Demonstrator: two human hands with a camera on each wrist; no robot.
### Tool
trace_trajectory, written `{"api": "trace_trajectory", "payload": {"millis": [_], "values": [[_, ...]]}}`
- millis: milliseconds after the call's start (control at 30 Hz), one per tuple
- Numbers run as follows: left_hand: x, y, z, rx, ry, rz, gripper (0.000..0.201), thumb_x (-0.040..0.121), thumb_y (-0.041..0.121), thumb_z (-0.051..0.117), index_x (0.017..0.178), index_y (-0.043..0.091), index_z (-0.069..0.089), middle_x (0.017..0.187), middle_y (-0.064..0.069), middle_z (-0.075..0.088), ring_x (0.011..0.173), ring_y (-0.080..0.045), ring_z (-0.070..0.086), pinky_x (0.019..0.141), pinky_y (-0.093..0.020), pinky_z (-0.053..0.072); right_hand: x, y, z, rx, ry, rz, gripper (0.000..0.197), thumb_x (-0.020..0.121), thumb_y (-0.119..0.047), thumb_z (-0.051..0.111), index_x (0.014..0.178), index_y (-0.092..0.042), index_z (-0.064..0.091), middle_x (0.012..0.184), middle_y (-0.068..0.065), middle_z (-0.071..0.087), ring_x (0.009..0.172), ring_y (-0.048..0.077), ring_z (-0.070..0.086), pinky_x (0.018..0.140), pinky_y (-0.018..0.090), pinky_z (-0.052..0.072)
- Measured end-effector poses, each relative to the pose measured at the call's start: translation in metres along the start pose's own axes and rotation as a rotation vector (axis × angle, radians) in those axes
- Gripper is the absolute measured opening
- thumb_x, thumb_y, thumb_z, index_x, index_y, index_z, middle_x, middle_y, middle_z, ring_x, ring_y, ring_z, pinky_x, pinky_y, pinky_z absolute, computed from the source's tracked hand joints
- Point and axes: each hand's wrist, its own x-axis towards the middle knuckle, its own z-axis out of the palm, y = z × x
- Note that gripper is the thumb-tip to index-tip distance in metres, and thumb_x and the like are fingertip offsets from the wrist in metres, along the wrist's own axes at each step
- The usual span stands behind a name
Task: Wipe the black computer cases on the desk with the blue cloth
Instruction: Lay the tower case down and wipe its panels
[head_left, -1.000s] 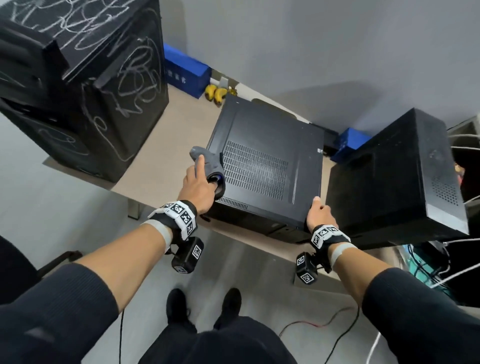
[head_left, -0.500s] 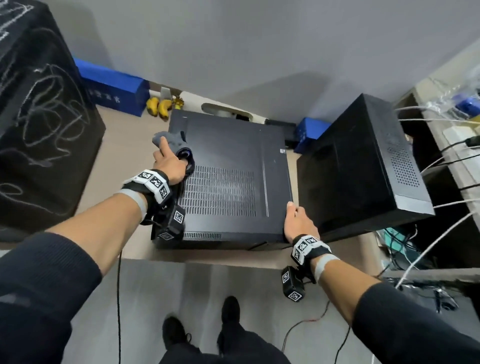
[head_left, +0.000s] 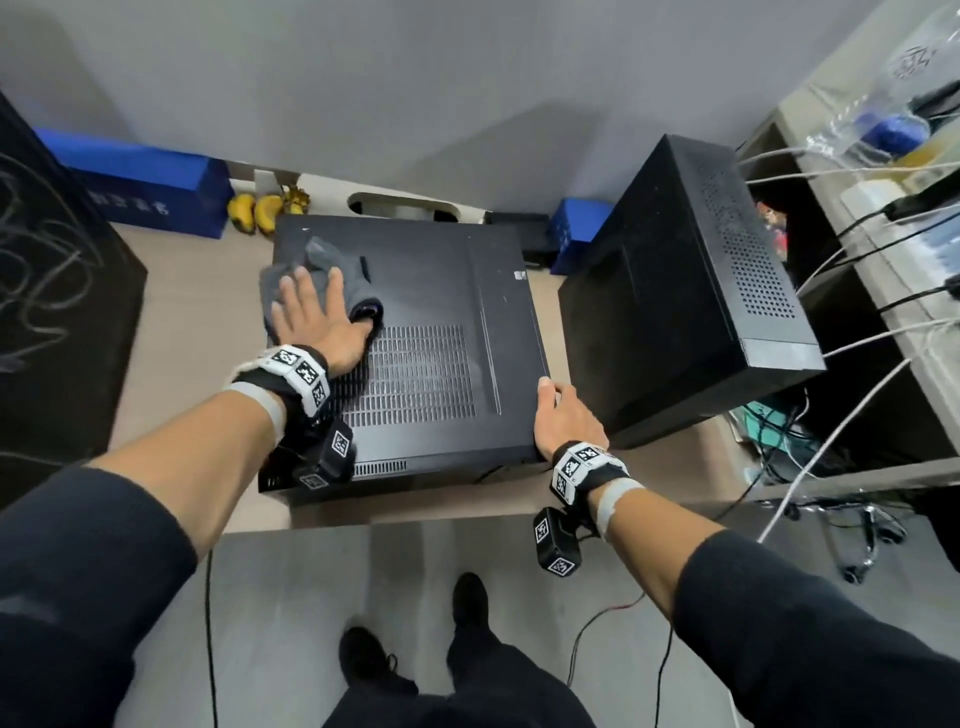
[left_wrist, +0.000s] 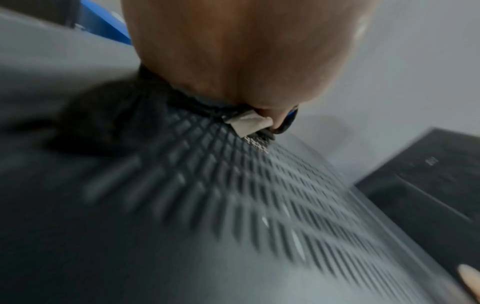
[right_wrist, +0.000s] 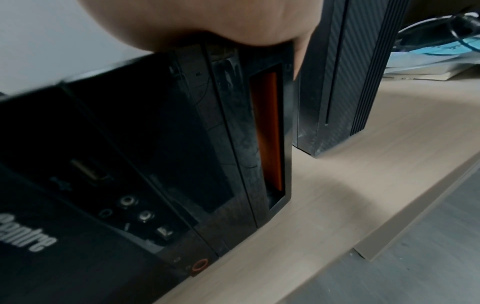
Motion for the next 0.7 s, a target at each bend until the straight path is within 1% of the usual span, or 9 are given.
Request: {"api": "trace_trajectory", "payload": {"millis": [100, 167, 233, 333, 433, 500, 600, 700], "values": [[-0.036, 0.036, 0.024, 0.08, -0.1, 0.18, 0.081, 0.101, 0.056, 0.036, 0.157, 0.029, -0.015, 0.161, -0.011, -0.03, 0.149, -0.029, -0.028, 0.119, -0.047, -0.016, 0.0, 0.001, -0.01, 0.064, -0.086, -0.007, 0.062, 0.098, -0.057, 0.01, 0.14, -0.025, 0.042, 0.139, 0.009, 0.053, 0.12, 0.035, 0.053, 0.099, 0.045, 0.037], [-0.058, 0.064, 0.042, 0.116, -0.155, 0.295, 0.08, 0.101, 0.054, 0.037, 0.157, 0.03, -0.015, 0.161, -0.011, -0.032, 0.148, -0.028, -0.03, 0.119, -0.047, -0.017, 0.001, 0.001, -0.014, 0.137, -0.121, 0.023, 0.07, 0.095, -0.063, 0.007, 0.144, -0.025, 0.039, 0.142, 0.011, 0.051, 0.124, 0.037, 0.05, 0.104, 0.046, 0.033], [-0.077, 0.091, 0.061, 0.169, -0.196, 0.387, 0.079, 0.101, 0.053, 0.037, 0.158, 0.031, -0.013, 0.162, -0.01, -0.03, 0.149, -0.027, -0.029, 0.12, -0.047, -0.015, 0.004, 0.004, -0.017, 0.197, -0.148, 0.046, 0.077, 0.093, -0.069, 0.007, 0.147, -0.023, 0.037, 0.146, 0.014, 0.047, 0.129, 0.038, 0.047, 0.109, 0.046, 0.03], [-0.091, 0.121, 0.078, 0.228, -0.249, 0.483, 0.08, 0.101, 0.051, 0.04, 0.158, 0.033, -0.013, 0.162, -0.007, -0.03, 0.149, -0.027, -0.028, 0.121, -0.047, -0.015, 0.011, 0.009, -0.02, 0.289, -0.233, 0.036, 0.078, 0.095, -0.067, 0.006, 0.151, -0.02, 0.031, 0.153, 0.015, 0.038, 0.137, 0.036, 0.039, 0.116, 0.043, 0.024], [-0.083, 0.133, 0.081, 0.224, -0.249, 0.472, 0.08, 0.101, 0.048, 0.042, 0.157, 0.035, -0.013, 0.163, -0.005, -0.029, 0.149, -0.025, -0.028, 0.121, -0.047, -0.014, 0.02, 0.012, -0.022, 0.347, -0.323, -0.004, 0.078, 0.095, -0.065, 0.006, 0.153, -0.018, 0.028, 0.157, 0.012, 0.032, 0.143, 0.032, 0.033, 0.12, 0.042, 0.019], [-0.072, 0.137, 0.077, 0.219, -0.242, 0.447, 0.078, 0.102, 0.046, 0.041, 0.157, 0.035, -0.013, 0.163, -0.003, -0.028, 0.15, -0.024, -0.027, 0.122, -0.047, -0.013, 0.028, 0.014, -0.021, 0.374, -0.373, -0.005, 0.08, 0.094, -0.066, 0.006, 0.152, -0.016, 0.032, 0.156, 0.013, 0.034, 0.143, 0.031, 0.033, 0.12, 0.042, 0.018], [-0.051, 0.148, 0.073, 0.196, -0.221, 0.388, 0.077, 0.102, 0.046, 0.042, 0.157, 0.035, -0.012, 0.164, -0.003, -0.026, 0.151, -0.023, -0.025, 0.123, -0.047, -0.012, 0.039, 0.016, -0.022, 0.381, -0.414, 0.014, 0.08, 0.095, -0.065, 0.008, 0.148, -0.014, 0.04, 0.152, 0.016, 0.039, 0.14, 0.033, 0.037, 0.119, 0.042, 0.021], [-0.028, 0.159, 0.069, 0.155, -0.205, 0.334, 0.078, 0.102, 0.046, 0.044, 0.158, 0.035, -0.01, 0.164, -0.004, -0.026, 0.151, -0.024, -0.025, 0.122, -0.048, -0.012, 0.046, 0.016, -0.017, 0.408, -0.448, 0.034, 0.078, 0.095, -0.064, 0.009, 0.147, -0.016, 0.042, 0.152, 0.013, 0.04, 0.14, 0.032, 0.037, 0.119, 0.042, 0.021]]}}
